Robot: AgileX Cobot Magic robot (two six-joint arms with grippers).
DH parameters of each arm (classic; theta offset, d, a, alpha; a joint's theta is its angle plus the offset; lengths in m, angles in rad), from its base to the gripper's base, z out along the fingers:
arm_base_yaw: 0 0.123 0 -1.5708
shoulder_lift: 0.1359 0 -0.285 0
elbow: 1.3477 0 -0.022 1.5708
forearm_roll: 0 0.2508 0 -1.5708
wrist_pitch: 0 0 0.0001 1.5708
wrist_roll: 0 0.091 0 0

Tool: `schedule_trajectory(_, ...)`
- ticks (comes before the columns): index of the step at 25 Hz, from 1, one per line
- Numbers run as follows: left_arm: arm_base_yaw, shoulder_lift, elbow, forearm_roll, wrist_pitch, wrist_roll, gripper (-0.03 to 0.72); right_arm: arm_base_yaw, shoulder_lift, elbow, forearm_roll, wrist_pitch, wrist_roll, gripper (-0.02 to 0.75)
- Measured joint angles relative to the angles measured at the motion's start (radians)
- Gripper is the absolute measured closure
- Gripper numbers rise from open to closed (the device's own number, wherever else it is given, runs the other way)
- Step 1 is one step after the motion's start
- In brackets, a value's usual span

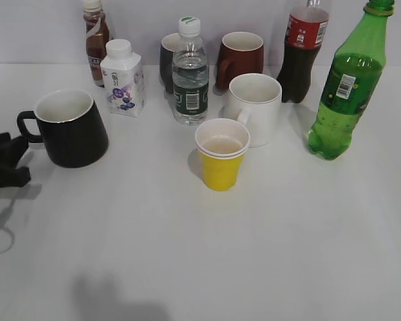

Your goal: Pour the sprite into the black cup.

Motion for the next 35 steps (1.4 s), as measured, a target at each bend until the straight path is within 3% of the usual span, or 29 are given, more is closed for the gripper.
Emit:
schedule_trajectory(7, -0.036, 0.001, -0.091, -0.006, -0.002, 0.000, 0.442, 0.000, 0.000, 0.000, 0.000, 0.000, 0.000, 0.164)
schedule_trajectory(11, -0.052, 0.001, -0.194, -0.006, 0.139, 0.000, 0.453, 0.000, 0.000, 0.000, 0.000, 0.000, 0.000, 0.164)
schedule_trajectory(16, -0.055, 0.003, -0.323, -0.003, 0.331, 0.003, 0.639, 0.000, 0.000, 0.000, 0.000, 0.000, 0.000, 0.164)
schedule_trajectory(29, -0.055, -0.072, -0.369, 0.059, 0.425, 0.013, 0.643, 0.000, 0.000, 0.000, 0.001, 0.000, 0.000, 0.164)
schedule_trajectory(35, -0.057, -0.215, -0.353, 0.062, 0.464, 0.013, 0.643, 0.000, 0.000, 0.000, 0.071, 0.000, 0.000, 0.164)
